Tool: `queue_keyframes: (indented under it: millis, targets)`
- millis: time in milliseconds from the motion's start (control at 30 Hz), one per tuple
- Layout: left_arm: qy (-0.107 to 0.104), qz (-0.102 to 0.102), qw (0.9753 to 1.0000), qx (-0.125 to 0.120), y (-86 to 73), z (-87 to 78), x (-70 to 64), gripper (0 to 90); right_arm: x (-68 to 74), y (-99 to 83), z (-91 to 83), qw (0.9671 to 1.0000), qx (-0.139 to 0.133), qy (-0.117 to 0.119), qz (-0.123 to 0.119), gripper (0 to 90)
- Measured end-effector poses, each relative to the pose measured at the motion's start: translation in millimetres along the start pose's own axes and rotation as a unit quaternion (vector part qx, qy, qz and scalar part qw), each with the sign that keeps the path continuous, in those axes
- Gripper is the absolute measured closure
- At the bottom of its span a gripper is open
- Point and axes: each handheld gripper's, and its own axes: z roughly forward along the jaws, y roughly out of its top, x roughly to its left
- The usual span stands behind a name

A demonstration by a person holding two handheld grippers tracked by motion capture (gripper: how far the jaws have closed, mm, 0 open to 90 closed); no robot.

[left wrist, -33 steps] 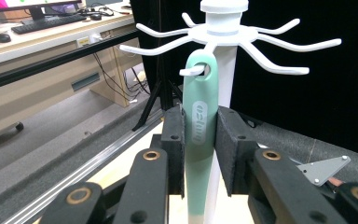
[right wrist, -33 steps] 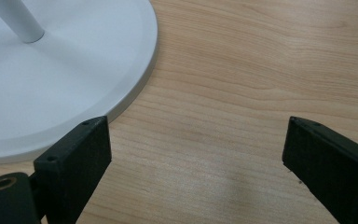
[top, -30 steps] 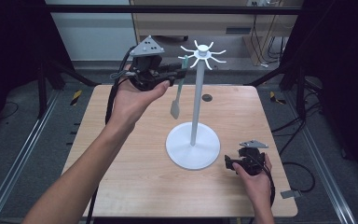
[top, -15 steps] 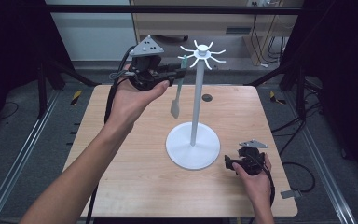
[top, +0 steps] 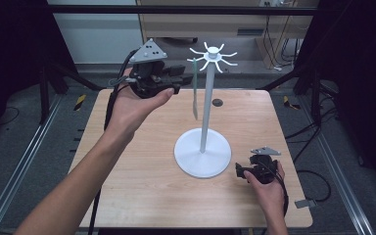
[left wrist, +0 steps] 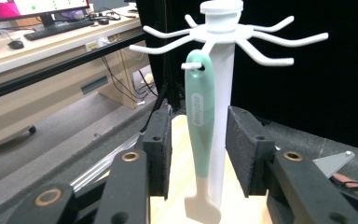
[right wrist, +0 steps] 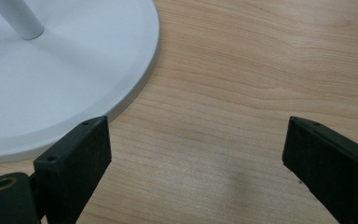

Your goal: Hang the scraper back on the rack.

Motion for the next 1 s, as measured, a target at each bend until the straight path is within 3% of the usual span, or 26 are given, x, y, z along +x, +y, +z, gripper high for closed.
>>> queue_keyframes:
  millis: [133, 267, 467, 633, 767, 800, 933, 967, 1000]
  targets:
    - [0.004, 0.007, 1.0, 0.003, -5.6, -4.9, -0.7, 53.7, 0.6, 0.3, 0.1, 1.0, 0.0, 0.0, 0.001, 8.2]
    - [-0.011, 0.006, 0.9999, 0.007, -13.4, -7.1, -1.5, 46.4, 0.8, 0.2, 1.2, 1.0, 0.003, -0.001, -0.002, 8.1]
    - [-0.016, -0.004, 0.9998, 0.015, -23.6, -6.6, -3.4, 26.1, -0.4, 0.0, -0.3, 1.0, 0.0, -0.003, -0.001, 8.1]
    - [-0.017, -0.008, 0.9995, 0.024, -29.6, -6.5, -6.5, 15.9, -1.0, 0.2, -0.8, 1.0, -0.003, -0.003, 0.001, 8.0]
    - [-0.022, -0.014, 0.9992, 0.03, -35.9, -10.3, -10.7, 12.0, -0.9, 0.2, -1.0, 1.0, -0.003, -0.003, 0.0, 8.1]
    - [-0.016, -0.005, 0.9995, 0.027, -37.7, -10.5, -10.3, 11.4, -1.0, 0.0, -0.9, 1.0, -0.002, -0.003, 0.0, 8.0]
    - [-0.013, -0.003, 0.9994, 0.031, -47.8, -13.2, -13.5, 9.9, -1.0, -0.1, -1.7, 1.0, -0.003, -0.005, 0.004, 8.0]
    - [-0.009, 0.014, 0.9996, 0.024, -49.5, -13.1, -12.3, 9.4, -1.1, -0.1, -1.8, 1.0, -0.004, -0.005, 0.004, 8.0]
    - [-0.012, 0.001, 0.9994, 0.032, -52.8, -15.1, -15.0, 9.1, -1.2, -0.1, -1.6, 1.0, -0.003, -0.005, 0.003, 8.0]
